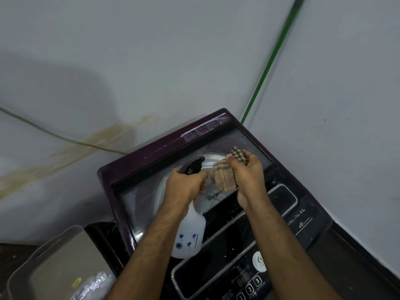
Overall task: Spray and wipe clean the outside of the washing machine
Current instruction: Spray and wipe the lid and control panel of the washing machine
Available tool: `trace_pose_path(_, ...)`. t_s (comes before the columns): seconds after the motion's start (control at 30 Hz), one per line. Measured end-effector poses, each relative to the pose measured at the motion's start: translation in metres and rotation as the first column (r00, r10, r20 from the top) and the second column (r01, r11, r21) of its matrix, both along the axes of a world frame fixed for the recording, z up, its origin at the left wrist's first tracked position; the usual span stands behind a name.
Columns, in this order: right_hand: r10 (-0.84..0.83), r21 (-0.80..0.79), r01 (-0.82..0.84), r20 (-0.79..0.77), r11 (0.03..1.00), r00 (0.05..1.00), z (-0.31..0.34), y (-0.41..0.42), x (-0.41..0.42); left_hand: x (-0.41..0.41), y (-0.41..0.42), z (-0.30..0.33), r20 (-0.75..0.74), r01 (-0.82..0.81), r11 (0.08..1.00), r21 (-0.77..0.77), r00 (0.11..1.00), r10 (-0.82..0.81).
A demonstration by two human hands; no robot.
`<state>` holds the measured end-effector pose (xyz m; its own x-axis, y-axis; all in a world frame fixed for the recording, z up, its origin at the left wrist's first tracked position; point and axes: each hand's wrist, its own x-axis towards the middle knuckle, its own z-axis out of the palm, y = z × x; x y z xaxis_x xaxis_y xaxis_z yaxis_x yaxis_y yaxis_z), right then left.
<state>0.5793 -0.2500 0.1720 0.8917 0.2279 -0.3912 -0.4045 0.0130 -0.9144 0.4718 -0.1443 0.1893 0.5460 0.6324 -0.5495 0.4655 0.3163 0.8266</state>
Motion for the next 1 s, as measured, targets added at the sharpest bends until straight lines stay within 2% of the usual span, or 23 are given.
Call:
trace_pose_path(0.1,-0.011,0.004,0.011,-0.018,1.000,1.000,-0.002,-0.002,-0.005,-0.009,-0.001,-0.001,-0.013,-0.031,1.000,0.002,0.999,0.031)
trace_pose_path(0.27,0.022,-0.028,-0.023,-0.032,0.999,0.999,-0.006,0.004,-0.018,-0.030,0.004,0.002,0.024,-0.193,0.981,0.003,0.981,0.193)
trace_pose_path(0.37,0.066,-0.039,-0.067,-0.034,0.997,0.997,-0.001,0.014,-0.029,-0.047,0.015,0.004,-0.003,-0.148,0.989,-0.015,0.989,0.148)
trace_pose_path(0.5,0.118,-0.033,-0.119,-0.016,0.992,0.993,0.009,0.034,-0.042,-0.077,0.025,0.002,-0.033,-0.078,0.996,0.033,0.996,0.079)
trace_pose_path(0.63,0.175,-0.014,-0.175,-0.003,0.984,0.985,0.015,0.057,-0.061,-0.112,0.034,-0.006,-0.068,-0.177,0.982,0.068,0.981,0.182)
trace_pose_path(0.77,0.260,0.007,-0.260,-0.042,0.966,0.965,0.011,0.079,-0.088,-0.141,0.040,-0.006,-0.032,-0.300,0.952,0.066,0.953,0.303)
trace_pose_path(1.0,0.350,0.027,-0.349,-0.043,0.937,0.936,0.016,0.108,-0.125,-0.172,0.048,-0.002,-0.043,-0.291,0.957,0.017,0.956,0.291)
